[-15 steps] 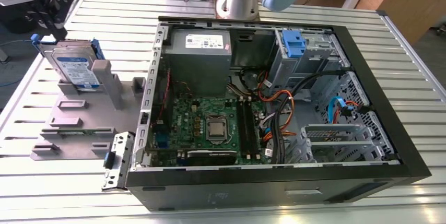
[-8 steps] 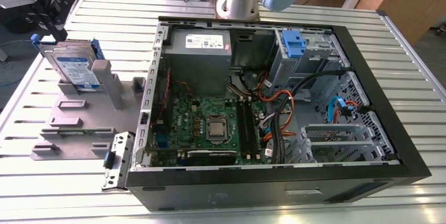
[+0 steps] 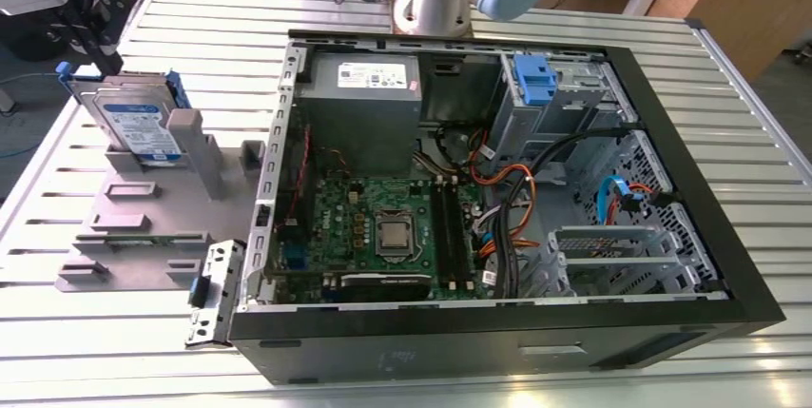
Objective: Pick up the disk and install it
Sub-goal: 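Pick up the disk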
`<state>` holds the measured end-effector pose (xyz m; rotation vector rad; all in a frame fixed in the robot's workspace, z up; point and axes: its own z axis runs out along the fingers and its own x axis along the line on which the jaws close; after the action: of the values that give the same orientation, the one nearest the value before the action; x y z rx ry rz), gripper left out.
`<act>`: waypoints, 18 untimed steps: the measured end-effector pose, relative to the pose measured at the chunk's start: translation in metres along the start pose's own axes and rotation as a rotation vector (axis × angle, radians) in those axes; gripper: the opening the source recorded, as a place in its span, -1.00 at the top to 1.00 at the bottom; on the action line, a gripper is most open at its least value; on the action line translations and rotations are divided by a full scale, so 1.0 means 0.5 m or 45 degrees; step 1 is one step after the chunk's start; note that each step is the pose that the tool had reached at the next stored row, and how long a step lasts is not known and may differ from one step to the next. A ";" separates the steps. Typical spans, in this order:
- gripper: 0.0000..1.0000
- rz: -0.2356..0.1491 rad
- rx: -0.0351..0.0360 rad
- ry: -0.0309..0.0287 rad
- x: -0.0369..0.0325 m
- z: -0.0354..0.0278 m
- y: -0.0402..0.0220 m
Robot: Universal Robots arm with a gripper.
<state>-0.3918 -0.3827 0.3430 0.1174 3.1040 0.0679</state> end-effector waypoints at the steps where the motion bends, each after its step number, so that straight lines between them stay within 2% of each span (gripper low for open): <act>1: 0.79 0.000 0.0000 0.0000 0.000 0.000 0.000; 5: 0.79 -0.012 -0.0004 0.0005 0.000 0.000 0.000; 10: 0.79 -0.075 -0.0024 0.0033 0.000 0.000 0.000; 18: 0.79 -0.089 -0.0029 0.0040 0.000 0.000 0.000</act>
<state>-0.3918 -0.3827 0.3430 0.0088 3.1077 0.0697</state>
